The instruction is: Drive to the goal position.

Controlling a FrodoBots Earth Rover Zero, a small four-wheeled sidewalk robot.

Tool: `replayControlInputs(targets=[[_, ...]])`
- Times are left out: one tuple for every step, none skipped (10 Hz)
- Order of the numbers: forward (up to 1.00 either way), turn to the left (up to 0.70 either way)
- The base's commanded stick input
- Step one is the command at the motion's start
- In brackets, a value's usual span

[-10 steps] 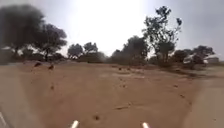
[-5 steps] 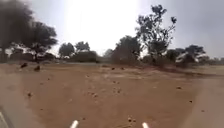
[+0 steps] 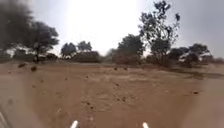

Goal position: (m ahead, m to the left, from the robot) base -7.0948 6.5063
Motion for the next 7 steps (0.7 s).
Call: replayControlInputs(targets=[[1.0, 0.0], [1.0, 0.0], [1.0, 0.0], [1.0, 0.0], [1.0, -0.12], [1.0, -0.27], [1.0, -0.27]])
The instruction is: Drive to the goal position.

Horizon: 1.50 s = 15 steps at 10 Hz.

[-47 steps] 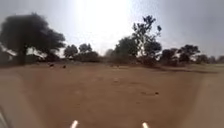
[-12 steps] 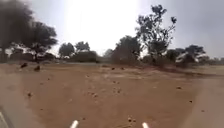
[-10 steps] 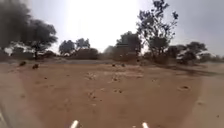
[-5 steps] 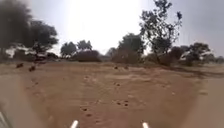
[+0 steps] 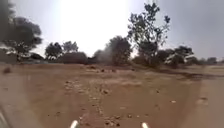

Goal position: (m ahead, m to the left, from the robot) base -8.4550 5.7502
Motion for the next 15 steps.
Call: replayControlInputs(targets=[[1.0, -0.27], [1.0, -0.27], [1.0, -0.27], [1.0, 0.0], [1.0, 0.0], [1.0, 0.0], [1.0, 0.0], [1.0, 0.0], [1.0, 0.0], [1.0, 0.0], [1.0, 0.0], [1.0, 0.0], [1.0, 0.0], [1.0, -0.27], [1.0, -0.27]])
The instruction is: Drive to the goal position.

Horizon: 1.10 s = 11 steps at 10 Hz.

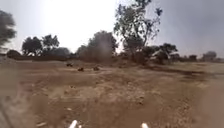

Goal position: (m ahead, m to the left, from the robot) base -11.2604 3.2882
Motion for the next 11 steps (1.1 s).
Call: replayControlInputs(targets=[[1.0, -0.27], [1.0, -0.27], [1.0, -0.27], [1.0, -0.27], [1.0, -0.27], [1.0, -0.27], [1.0, -0.27], [1.0, -0.06], [1.0, 0.0], [1.0, -0.14], [1.0, -0.27]])
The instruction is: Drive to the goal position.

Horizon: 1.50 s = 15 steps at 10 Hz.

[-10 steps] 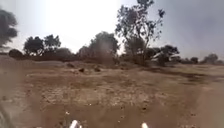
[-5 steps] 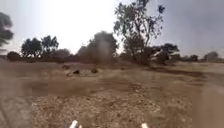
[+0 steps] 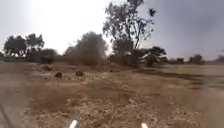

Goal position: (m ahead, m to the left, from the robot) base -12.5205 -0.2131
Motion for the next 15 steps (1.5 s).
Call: replayControlInputs(targets=[[1.0, -0.27], [1.0, -0.27], [1.0, -0.27], [1.0, -0.27], [1.0, -0.27], [1.0, -0.27], [1.0, -0.27], [1.0, -0.12], [1.0, 0.0], [1.0, 0.0], [1.0, 0.0], [1.0, 0.0], [1.0, 0.0], [1.0, -0.27], [1.0, -0.27]])
